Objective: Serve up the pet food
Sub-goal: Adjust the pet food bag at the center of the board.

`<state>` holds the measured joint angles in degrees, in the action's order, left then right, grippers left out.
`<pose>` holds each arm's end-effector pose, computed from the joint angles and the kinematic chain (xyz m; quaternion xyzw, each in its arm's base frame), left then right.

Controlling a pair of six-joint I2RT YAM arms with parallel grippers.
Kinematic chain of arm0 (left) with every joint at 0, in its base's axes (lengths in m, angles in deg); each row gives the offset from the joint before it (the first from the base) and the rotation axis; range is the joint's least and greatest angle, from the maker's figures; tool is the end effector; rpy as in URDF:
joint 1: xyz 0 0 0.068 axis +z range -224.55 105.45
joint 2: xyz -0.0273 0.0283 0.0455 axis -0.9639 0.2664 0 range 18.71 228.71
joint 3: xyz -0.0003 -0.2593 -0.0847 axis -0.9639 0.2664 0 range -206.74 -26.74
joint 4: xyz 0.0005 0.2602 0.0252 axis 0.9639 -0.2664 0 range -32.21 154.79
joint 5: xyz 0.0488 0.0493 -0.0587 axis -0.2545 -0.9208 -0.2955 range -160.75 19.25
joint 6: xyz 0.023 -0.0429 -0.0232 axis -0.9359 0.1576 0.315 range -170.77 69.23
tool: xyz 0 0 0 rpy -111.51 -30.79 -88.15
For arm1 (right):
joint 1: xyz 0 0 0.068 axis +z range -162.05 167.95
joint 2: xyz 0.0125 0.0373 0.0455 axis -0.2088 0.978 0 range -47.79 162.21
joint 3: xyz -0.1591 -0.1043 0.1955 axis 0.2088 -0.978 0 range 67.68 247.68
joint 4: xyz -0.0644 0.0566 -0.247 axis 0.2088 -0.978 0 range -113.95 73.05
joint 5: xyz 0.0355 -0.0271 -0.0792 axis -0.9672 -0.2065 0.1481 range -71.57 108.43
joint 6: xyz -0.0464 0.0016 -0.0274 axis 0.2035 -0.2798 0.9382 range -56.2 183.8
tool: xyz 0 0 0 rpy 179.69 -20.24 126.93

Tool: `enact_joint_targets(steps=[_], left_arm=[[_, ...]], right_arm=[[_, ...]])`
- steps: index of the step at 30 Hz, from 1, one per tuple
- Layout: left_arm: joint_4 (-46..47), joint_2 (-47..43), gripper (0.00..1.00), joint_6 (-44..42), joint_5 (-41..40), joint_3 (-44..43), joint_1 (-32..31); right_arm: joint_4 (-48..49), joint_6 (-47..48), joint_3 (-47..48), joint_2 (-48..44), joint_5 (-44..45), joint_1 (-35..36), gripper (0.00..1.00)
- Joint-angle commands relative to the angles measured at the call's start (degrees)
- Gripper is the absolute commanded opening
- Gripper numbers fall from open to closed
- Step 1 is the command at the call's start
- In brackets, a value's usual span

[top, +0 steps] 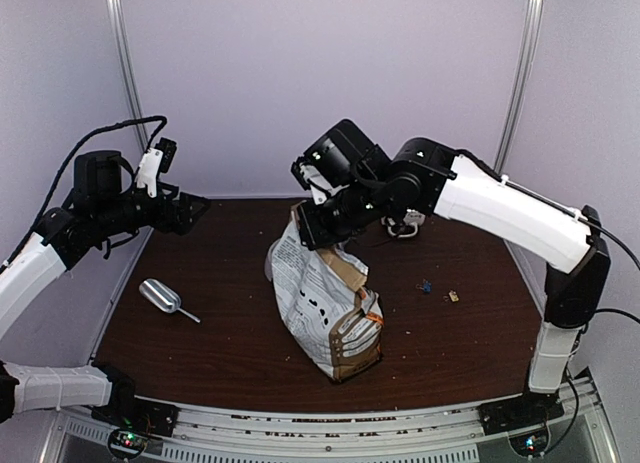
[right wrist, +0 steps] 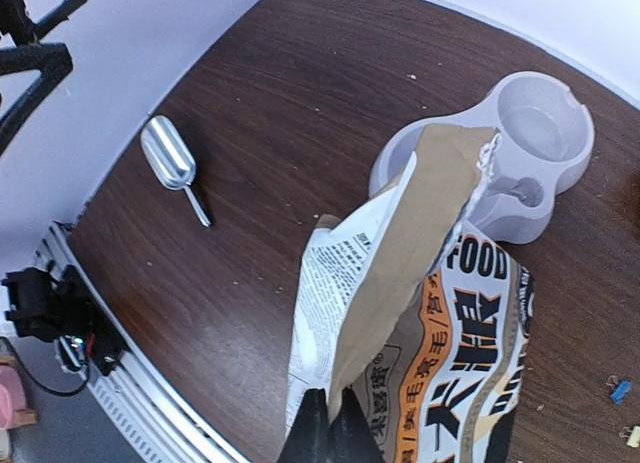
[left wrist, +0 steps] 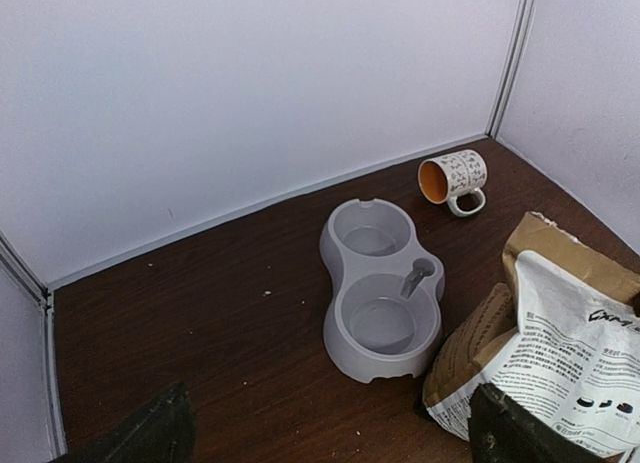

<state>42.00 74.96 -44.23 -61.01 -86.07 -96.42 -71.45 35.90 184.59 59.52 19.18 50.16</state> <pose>0.1995 -0.0865 0.3693 0.1570 0.8009 -0.2081 0.5390 0.1905 0.3605 0.3882 -0.2701 0.8832 0.2671 0.2752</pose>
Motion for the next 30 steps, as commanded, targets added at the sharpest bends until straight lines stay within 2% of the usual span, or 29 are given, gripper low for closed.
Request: enact_joint_targets(steps=[1, 6, 9, 11, 16, 19, 22, 25, 30], left_arm=[[1.49, -0.53, 0.98, -0.22, 1.51, -0.24, -0.85], [2.15, -0.03, 0.98, -0.68, 2.03, -0.05, -5.77], [3.70, 0.27, 0.98, 1.86, 4.01, 0.15, -9.33], [6.58, 0.04, 0.98, 4.74, 5.26, 1.48, -11.34], [14.38, 2.18, 0.95, 10.07, 3.44, 3.45, -18.08], [16.74, 4.88, 0.92, 11.79, 1.06, 3.16, -21.11], [19.64, 6.65, 0.89, 13.39, 0.38, 3.22, -23.28], [20.83, 8.48, 0.85, 13.82, -0.31, 2.48, -25.25], [21.39, 10.90, 0.71, 13.76, 0.34, 1.85, -26.68]], right_arm=[[-8.11, 4.59, 8.98, 3.45, 12.19, 4.15, 0.00], [-16.65, 5.96, 16.20, 9.21, 24.52, 7.46, 0.00], [-17.05, 5.13, 15.19, 8.85, 25.45, 7.59, 0.00], [-13.31, 5.38, 12.20, 6.39, 21.96, 7.40, 0.00], [-2.91, 6.89, 5.65, -1.01, 9.10, 5.65, 0.40], [-1.66, 6.98, 4.15, -4.35, 5.87, 4.18, 0.54], [-0.32, 6.66, -0.52, -8.64, 3.05, 2.13, 0.60], [2.55, 5.58, -7.30, -13.46, -1.00, -0.35, 0.60], [5.06, 4.34, -17.76, -20.29, -7.23, -4.25, 0.57]])
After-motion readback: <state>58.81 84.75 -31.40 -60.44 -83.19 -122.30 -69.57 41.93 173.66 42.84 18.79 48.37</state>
